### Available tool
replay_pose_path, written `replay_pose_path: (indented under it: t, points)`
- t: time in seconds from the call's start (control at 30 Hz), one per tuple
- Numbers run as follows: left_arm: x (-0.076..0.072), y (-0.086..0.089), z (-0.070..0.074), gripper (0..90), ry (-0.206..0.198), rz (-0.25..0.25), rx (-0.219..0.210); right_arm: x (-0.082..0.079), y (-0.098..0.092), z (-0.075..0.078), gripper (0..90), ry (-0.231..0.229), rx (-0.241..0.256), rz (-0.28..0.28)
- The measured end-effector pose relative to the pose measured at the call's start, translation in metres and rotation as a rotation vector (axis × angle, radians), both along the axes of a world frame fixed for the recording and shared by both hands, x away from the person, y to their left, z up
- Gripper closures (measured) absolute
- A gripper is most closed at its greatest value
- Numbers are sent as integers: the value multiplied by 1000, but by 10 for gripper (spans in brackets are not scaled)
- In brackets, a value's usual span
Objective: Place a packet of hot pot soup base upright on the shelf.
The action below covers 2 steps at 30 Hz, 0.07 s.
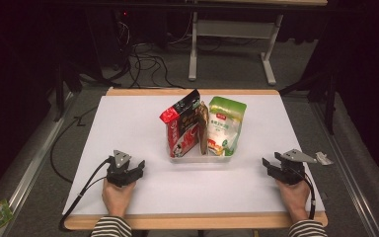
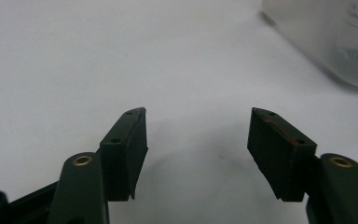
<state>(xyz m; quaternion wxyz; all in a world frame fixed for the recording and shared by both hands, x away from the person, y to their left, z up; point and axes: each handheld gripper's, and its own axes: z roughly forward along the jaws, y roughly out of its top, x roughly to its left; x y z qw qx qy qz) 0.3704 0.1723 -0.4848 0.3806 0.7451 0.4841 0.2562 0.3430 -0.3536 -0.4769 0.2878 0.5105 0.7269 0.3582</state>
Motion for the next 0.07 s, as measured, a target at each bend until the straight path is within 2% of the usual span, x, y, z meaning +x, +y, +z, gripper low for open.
replay_pose_path:
  t: [0.07]
  points:
    - [-1, 0, 0, 376, -5, -5, 1, 0, 0, 0, 434, 1, -1, -2]
